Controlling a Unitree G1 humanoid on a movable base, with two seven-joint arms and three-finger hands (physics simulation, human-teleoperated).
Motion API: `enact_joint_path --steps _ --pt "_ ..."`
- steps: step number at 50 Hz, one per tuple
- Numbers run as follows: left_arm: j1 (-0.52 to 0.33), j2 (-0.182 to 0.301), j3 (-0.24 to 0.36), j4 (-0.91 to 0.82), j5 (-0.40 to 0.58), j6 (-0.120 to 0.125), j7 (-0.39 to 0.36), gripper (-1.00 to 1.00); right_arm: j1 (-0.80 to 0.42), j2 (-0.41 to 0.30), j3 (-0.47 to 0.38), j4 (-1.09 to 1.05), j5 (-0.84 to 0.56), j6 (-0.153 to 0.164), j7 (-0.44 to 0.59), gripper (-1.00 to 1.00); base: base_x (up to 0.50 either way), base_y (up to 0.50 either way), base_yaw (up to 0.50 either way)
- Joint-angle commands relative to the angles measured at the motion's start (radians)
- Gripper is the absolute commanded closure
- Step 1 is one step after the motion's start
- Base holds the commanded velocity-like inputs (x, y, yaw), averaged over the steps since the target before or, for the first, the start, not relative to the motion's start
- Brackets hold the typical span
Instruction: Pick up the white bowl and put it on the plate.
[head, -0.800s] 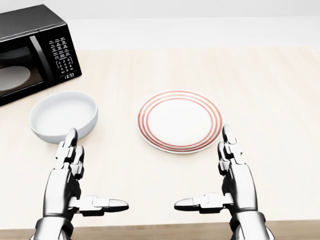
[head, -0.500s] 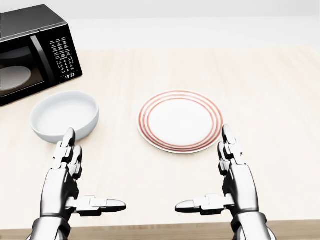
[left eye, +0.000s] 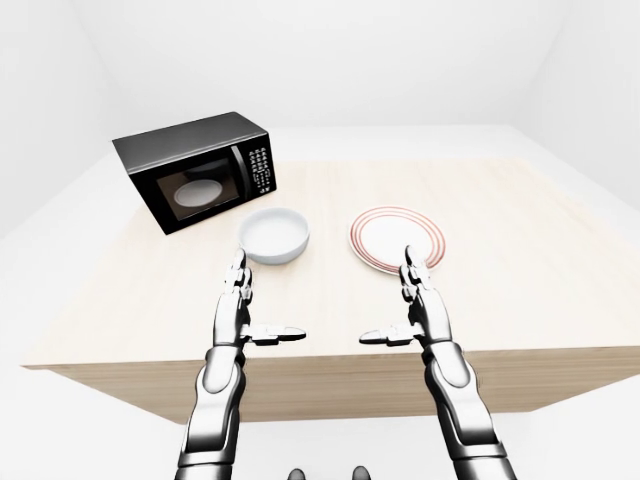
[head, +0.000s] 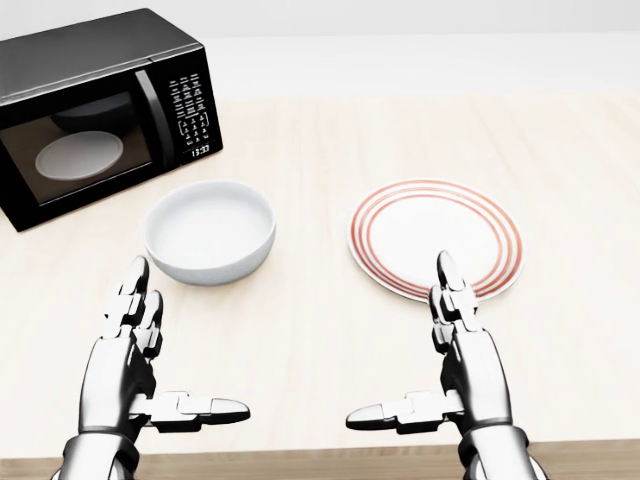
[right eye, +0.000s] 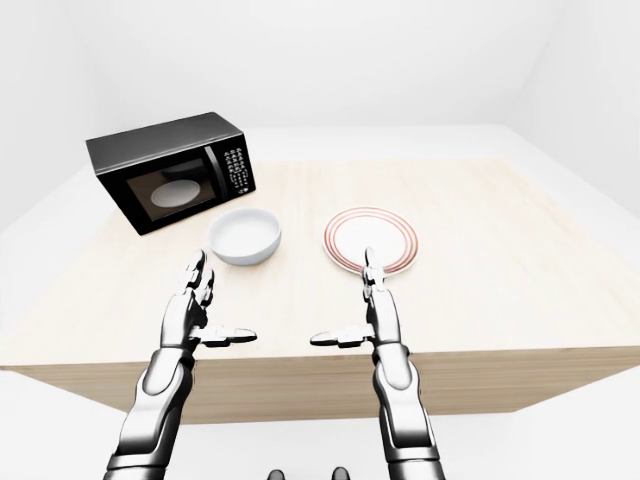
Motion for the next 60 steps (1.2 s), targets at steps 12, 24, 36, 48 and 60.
enact_joint_path --steps 12,24,36,48,60 --pt "-0.001 0.001 0.001 0.002 0.0 -0.001 0.0 -1.0 0.0 0.002 0.004 0.01 -0.003 -0.01 0.003 -1.0 0.0 0.37 0.0" --pt "-0.001 0.001 0.001 0.002 0.0 -0.001 0.0 -1.0 -0.004 0.003 0.007 0.027 -0.006 -0.021 0.003 -1.0 0.0 0.37 0.0" --pt "-0.001 0.0 0.001 0.002 0.0 -0.002 0.0 -1.0 -0.011 0.003 0.006 0.05 -0.006 -0.035 0.003 -1.0 0.0 0.22 0.0" --pt "-0.001 0.001 0.001 0.002 0.0 -0.001 0.0 -1.0 -0.019 0.006 0.004 0.048 0.016 -0.008 0.002 -1.0 0.0 0.0 0.0" --pt "-0.001 0.001 0.001 0.002 0.0 -0.002 0.0 -1.0 -0.019 0.006 0.007 0.044 0.013 -0.01 -0.002 -1.0 0.03 0.0 0.0"
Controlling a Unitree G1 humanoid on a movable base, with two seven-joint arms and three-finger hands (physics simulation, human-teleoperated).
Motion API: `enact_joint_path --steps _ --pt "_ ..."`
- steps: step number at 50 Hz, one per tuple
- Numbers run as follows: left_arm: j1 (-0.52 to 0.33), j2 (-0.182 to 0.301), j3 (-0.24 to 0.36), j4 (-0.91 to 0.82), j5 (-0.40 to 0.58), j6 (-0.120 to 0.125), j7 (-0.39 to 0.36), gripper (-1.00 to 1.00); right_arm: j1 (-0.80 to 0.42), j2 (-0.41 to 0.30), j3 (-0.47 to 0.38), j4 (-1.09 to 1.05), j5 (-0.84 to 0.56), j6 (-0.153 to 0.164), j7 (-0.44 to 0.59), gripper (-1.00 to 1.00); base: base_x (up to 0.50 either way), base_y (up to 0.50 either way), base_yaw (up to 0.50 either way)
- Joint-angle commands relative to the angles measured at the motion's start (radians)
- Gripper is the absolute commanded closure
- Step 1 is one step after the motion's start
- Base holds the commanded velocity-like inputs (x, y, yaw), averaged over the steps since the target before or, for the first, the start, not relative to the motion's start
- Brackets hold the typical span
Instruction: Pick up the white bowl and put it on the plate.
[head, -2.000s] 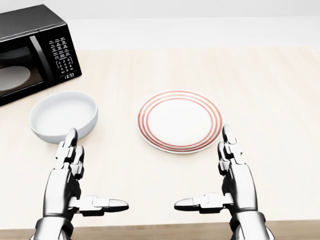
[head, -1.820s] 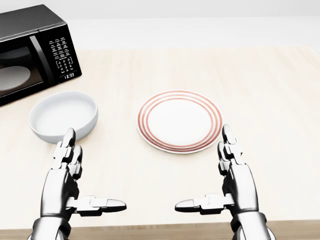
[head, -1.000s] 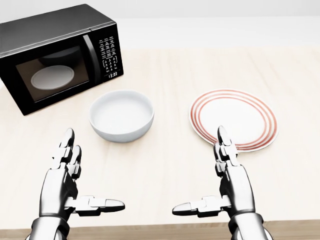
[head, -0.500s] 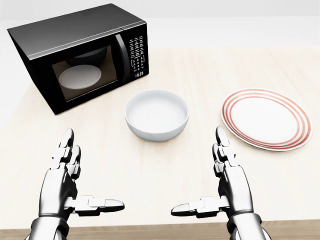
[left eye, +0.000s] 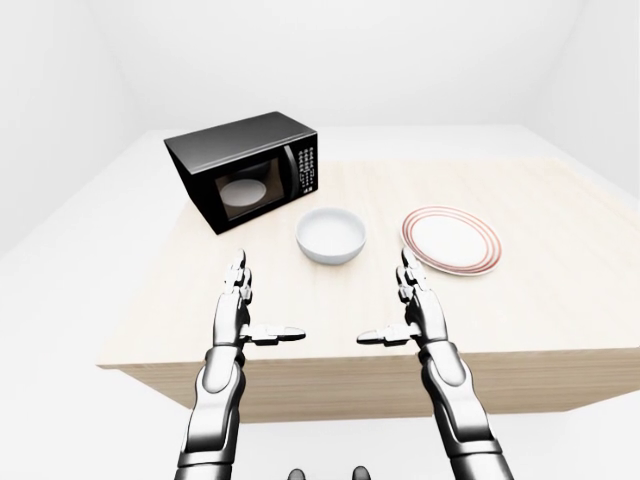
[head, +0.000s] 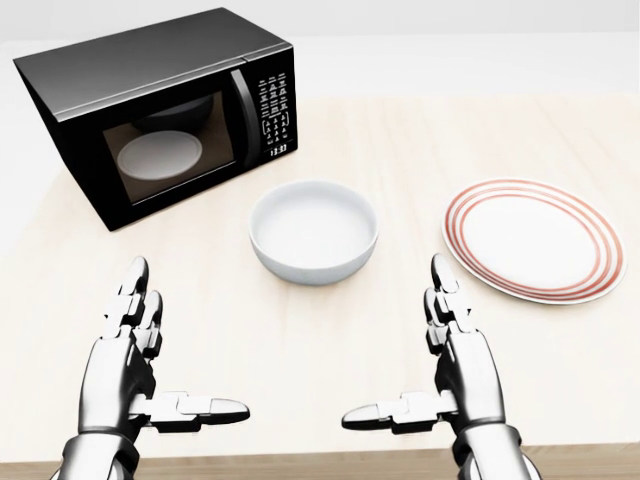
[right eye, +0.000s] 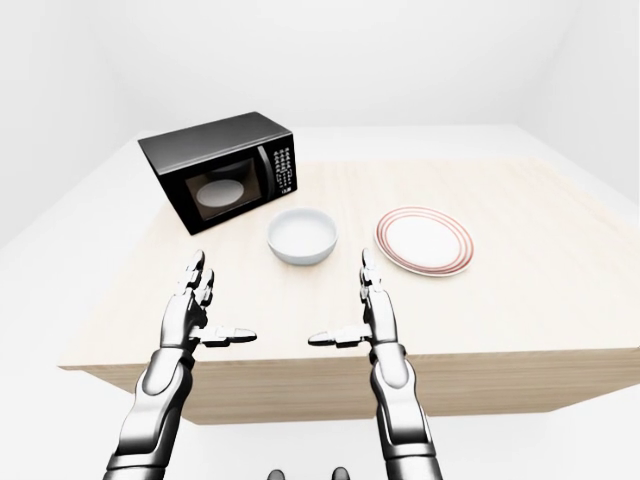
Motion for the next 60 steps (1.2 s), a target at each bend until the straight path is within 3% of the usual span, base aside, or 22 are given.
enact_joint_path --steps 1,45,60 --pt "-0.001 0.0 0.0 0.0 0.0 0.0 0.0 -1.0 -0.003 0.001 0.003 0.001 0.002 0.002 -0.001 -1.0 0.16 0.0 0.0" --pt "-0.001 0.0 0.0 0.0 0.0 0.0 0.0 -1.0 -0.001 0.002 0.011 0.006 -0.015 -0.015 -0.001 -1.0 0.23 0.0 0.0" --pt "-0.001 0.0 0.0 0.0 0.0 0.0 0.0 -1.0 -0.005 0.003 0.019 0.036 -0.053 -0.035 -0.022 -1.0 0.06 0.0 0.0"
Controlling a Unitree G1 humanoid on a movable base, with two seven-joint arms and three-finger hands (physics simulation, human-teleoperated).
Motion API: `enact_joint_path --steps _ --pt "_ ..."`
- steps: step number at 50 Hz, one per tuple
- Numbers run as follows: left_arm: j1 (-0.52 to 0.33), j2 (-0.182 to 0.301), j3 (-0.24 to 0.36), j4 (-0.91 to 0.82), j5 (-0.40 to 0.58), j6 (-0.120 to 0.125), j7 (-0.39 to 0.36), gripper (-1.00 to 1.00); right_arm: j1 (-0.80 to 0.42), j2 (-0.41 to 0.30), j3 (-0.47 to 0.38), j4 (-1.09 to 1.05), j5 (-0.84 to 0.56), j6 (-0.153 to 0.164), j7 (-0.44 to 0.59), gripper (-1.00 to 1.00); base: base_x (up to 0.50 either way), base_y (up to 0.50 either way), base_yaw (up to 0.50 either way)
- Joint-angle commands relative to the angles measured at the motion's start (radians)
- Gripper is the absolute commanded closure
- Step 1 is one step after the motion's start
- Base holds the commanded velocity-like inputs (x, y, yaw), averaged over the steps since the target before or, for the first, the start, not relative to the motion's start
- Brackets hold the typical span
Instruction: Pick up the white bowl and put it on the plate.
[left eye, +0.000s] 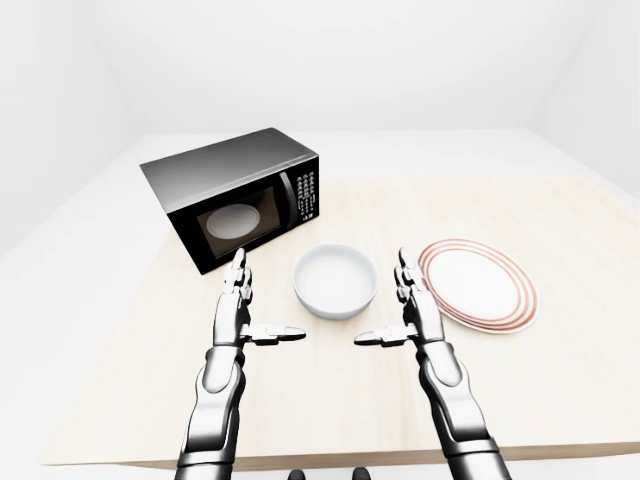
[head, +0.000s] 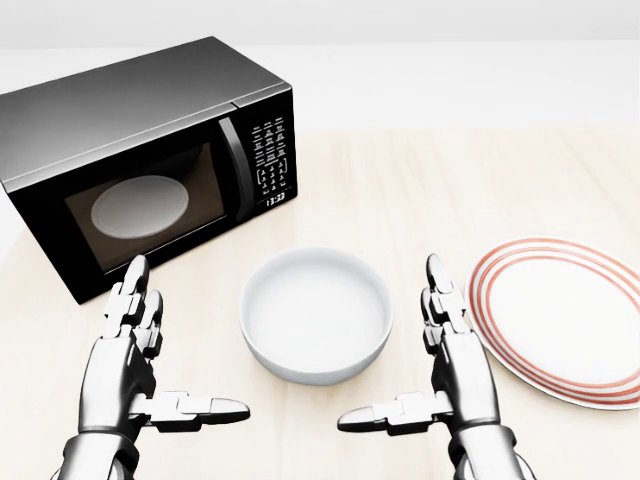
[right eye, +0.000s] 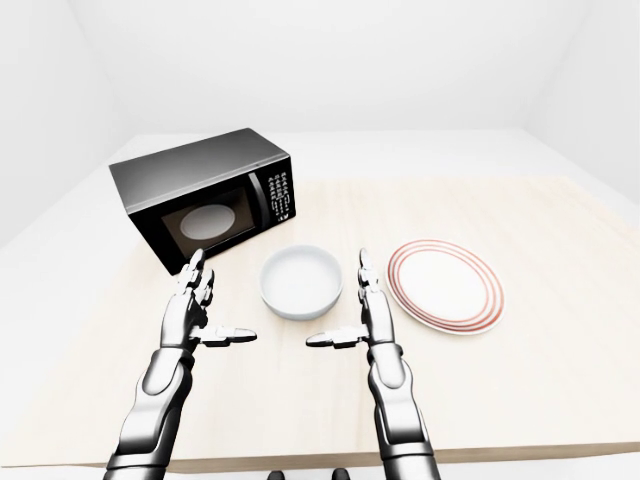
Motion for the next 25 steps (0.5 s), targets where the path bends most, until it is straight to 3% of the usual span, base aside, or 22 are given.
enact_joint_path --steps 1,9,15,18,22,25 --pt "0.0 0.0 0.0 0.0 0.0 0.0 0.0 -1.0 -0.003 0.001 0.006 0.021 -0.024 -0.012 -0.01 -1.0 0.0 0.0 0.0" --pt "0.0 0.0 0.0 0.0 0.0 0.0 0.0 -1.0 -0.006 -0.007 0.008 -0.002 -0.072 0.016 -0.028 -1.0 0.0 0.0 0.0" --pt "0.0 0.0 0.0 0.0 0.0 0.0 0.0 -1.0 -0.007 -0.02 0.014 -0.061 -0.173 0.085 -0.044 -1.0 0.0 0.0 0.0" --pt "0.0 0.0 0.0 0.0 0.0 0.0 0.0 -1.0 -0.011 -0.025 0.022 -0.058 -0.242 0.098 -0.055 -1.0 0.0 0.0 0.0" --pt "0.0 0.0 0.0 0.0 0.0 0.0 0.0 -1.0 -0.017 -0.03 0.036 -0.034 -0.343 0.092 -0.075 -1.0 0.0 0.0 0.0" --pt "0.0 0.0 0.0 0.0 0.0 0.0 0.0 -1.0 -0.02 -0.028 0.047 -0.048 -0.403 0.116 -0.066 -1.0 0.0 0.0 0.0"
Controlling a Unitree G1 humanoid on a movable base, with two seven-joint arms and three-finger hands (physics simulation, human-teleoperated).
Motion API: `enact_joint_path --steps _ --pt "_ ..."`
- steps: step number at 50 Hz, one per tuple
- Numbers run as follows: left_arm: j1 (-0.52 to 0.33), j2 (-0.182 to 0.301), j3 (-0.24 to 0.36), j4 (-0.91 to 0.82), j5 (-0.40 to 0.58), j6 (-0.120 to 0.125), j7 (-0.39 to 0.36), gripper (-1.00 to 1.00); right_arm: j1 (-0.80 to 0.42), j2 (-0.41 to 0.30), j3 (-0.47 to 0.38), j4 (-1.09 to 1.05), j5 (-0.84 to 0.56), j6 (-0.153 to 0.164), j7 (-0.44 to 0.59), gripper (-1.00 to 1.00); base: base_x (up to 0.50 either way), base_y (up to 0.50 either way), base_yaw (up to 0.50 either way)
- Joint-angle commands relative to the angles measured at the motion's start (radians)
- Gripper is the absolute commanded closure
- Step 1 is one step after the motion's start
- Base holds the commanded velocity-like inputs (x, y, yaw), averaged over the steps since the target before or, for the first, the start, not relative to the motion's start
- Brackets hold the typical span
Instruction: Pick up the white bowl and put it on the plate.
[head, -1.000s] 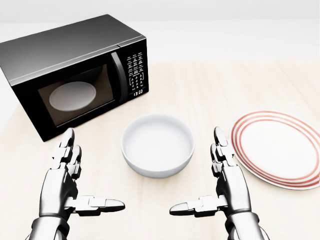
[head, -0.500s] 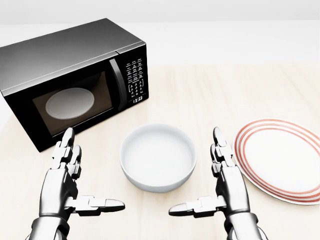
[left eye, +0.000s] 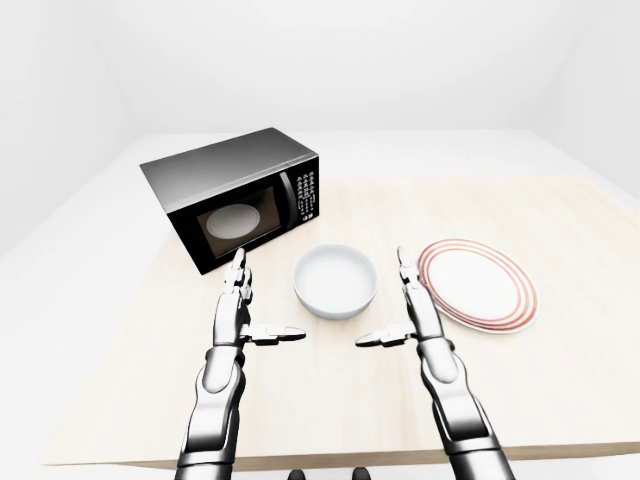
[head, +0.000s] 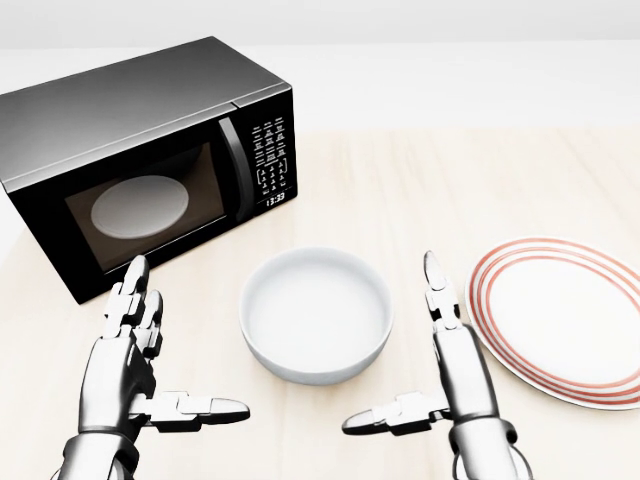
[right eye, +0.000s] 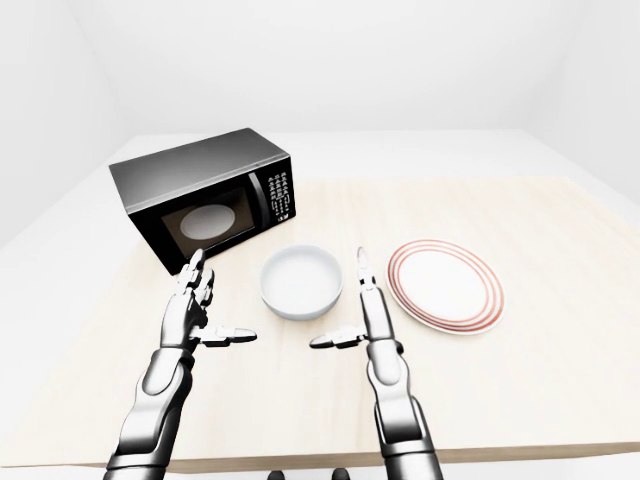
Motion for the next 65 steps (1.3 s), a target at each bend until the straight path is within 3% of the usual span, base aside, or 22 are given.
enact_joint_path --steps 1,7,8,13,65 --pt "0.0 0.0 0.0 0.0 0.0 0.0 0.0 -1.0 -0.018 -0.014 0.053 -0.013 -0.26 0.07 -0.013 -1.0 0.0 0.0 0.0" --pt "0.0 0.0 0.0 0.0 0.0 0.001 0.0 -1.0 -0.036 -0.01 0.072 -0.001 -0.392 0.078 0.017 -1.0 0.0 0.0 0.0" --pt "0.0 0.0 0.0 0.0 0.0 0.0 0.0 -1.0 -0.086 -0.047 0.169 -0.073 -0.686 0.078 0.101 -1.0 0.0 0.0 0.0" --pt "0.0 0.0 0.0 0.0 0.0 0.0 0.0 -1.0 -0.094 -0.005 0.138 -0.065 -0.792 0.078 0.143 -1.0 0.0 0.0 0.0" --pt "0.0 0.0 0.0 0.0 0.0 0.0 0.0 -1.0 -0.109 0.051 0.194 -0.09 -1.075 0.078 0.345 -1.0 0.0 0.0 0.0"
